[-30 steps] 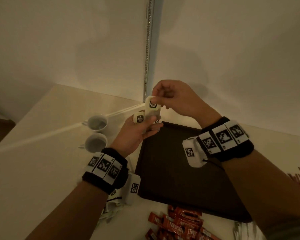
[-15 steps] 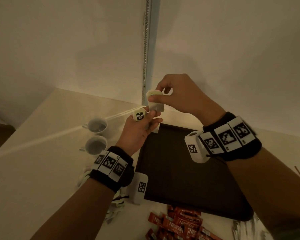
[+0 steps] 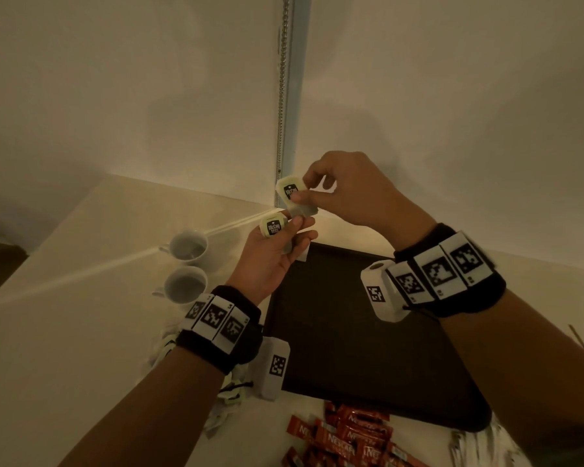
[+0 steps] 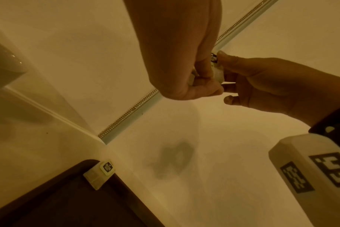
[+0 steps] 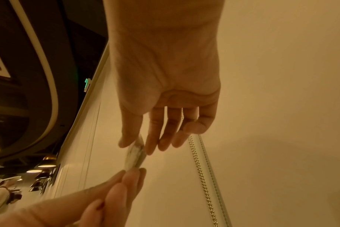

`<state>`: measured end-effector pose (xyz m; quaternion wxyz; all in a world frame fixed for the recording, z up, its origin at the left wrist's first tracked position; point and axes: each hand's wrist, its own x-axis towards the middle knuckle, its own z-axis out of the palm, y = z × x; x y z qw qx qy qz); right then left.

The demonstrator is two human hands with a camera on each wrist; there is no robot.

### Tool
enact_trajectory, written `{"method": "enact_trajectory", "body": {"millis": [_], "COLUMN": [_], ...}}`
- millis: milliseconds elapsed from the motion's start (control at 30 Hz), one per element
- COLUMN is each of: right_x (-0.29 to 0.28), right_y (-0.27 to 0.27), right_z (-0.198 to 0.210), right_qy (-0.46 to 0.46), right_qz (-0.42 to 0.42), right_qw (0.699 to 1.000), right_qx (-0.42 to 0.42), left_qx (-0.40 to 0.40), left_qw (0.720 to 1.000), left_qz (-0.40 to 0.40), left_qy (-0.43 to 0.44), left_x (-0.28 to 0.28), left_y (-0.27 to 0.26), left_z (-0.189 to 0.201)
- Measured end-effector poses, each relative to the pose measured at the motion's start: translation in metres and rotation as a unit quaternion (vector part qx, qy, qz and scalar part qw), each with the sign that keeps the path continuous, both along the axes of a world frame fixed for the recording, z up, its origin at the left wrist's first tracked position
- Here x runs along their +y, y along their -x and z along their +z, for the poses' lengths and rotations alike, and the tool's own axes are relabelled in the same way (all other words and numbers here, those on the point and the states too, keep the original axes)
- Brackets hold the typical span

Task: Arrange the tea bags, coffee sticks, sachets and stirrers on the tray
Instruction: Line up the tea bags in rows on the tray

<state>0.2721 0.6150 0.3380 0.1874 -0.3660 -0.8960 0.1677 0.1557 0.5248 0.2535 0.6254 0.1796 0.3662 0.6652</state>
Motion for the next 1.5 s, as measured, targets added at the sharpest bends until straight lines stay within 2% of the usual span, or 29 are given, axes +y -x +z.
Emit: {"method": "enact_trajectory", "body": {"millis": [333,467,733,833,900,1000,1100,1267,1400,1500], "right_x": [0.003,0.003,0.005,0.008,0.011,0.022,0.033,0.041,0.052,0.06], "right_y": [-0.002,-0.006,-0.009,-0.01,-0.013,-0.021,-0.027,-0.034,-0.032,-0.028], "right_z": [-0.006,-0.009,-0.021,-0.029,-0.036,-0.057,-0.097,-0.174,-0.207,-0.218], "right_qy": [-0.016,0.006,0.103,0.18,0.22,0.249,0.276,0.336,0.271,0.244], "right_qz": [0.01,0.013,-0.005,0.003,-0.009,-0.058,-0.109,-0.174,-0.216,-0.248], "right_qw": [1.0,1.0,0.989,0.973,0.961,0.952,0.95,0.925,0.938,0.937], "right_qx": [0.009,0.01,0.101,0.141,0.165,0.168,0.102,0.013,0.015,0.039], "left_qx": [0.026,0.053,0.202,0.209,0.177,0.061,-0.001,0.074,0.151,0.158], "left_qw": [1.0,0.999,0.979,0.978,0.984,0.997,0.998,0.995,0.986,0.985], "left_qz": [0.004,0.006,0.017,0.019,0.021,0.043,0.053,0.058,0.053,0.051], "left_qy": [-0.007,-0.006,-0.001,0.003,0.011,0.034,0.033,0.042,0.041,0.051], "left_x": [0.001,0.001,0.002,0.003,0.002,0.003,0.004,0.008,0.009,0.009], "left_y": [0.003,0.005,0.008,0.009,0.012,0.02,0.028,0.033,0.037,0.04], "left_z": [-0.001,-0.002,-0.006,-0.007,-0.009,-0.015,-0.02,-0.022,-0.026,-0.029]}}
